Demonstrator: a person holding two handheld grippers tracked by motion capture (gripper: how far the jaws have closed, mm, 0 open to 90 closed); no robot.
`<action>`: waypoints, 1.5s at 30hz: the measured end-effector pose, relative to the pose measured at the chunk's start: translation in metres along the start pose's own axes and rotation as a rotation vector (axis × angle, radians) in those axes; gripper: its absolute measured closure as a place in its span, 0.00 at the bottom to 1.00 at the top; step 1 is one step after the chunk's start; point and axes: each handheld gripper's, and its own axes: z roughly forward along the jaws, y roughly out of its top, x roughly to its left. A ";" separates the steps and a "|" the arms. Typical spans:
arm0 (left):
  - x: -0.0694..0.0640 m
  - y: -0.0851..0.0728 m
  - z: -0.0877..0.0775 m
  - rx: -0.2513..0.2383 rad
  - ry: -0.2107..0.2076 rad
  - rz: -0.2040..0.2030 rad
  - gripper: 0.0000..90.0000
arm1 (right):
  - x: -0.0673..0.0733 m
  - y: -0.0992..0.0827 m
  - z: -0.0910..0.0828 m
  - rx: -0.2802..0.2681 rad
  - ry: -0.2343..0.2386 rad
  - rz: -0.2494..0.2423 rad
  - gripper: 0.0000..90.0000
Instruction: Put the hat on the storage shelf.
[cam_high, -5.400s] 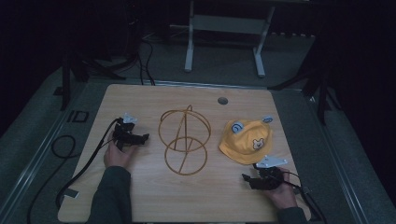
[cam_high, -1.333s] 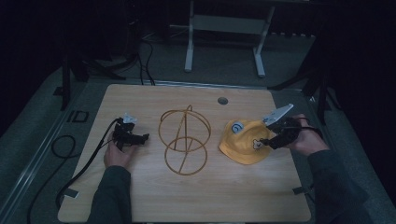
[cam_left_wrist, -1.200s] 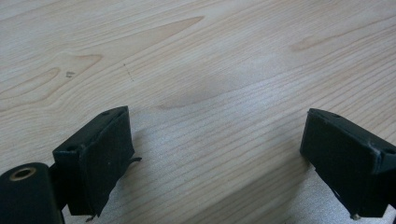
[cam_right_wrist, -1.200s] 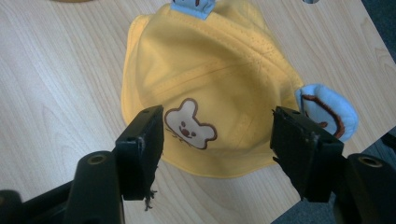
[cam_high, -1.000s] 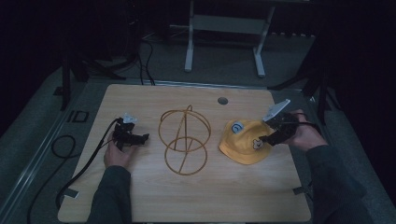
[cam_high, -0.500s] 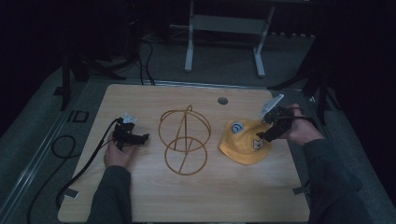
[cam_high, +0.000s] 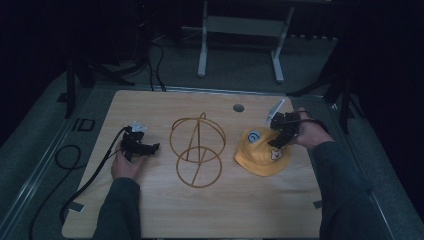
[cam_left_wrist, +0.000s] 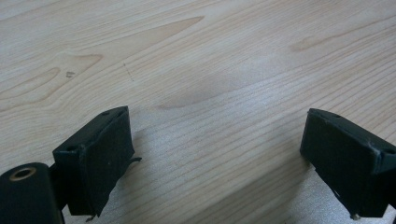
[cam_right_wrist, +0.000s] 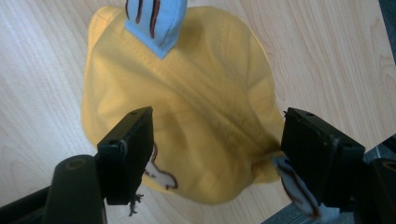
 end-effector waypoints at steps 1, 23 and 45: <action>0.000 0.000 0.000 0.000 0.000 0.000 0.10 | -0.002 0.004 0.005 0.008 0.014 -0.008 0.32; 0.000 0.000 0.000 0.000 0.000 0.000 0.10 | -0.001 0.006 -0.005 0.062 0.096 -0.108 0.85; 0.000 0.000 0.000 0.000 0.000 -0.001 0.10 | 0.007 0.017 -0.047 0.045 0.091 -0.125 0.86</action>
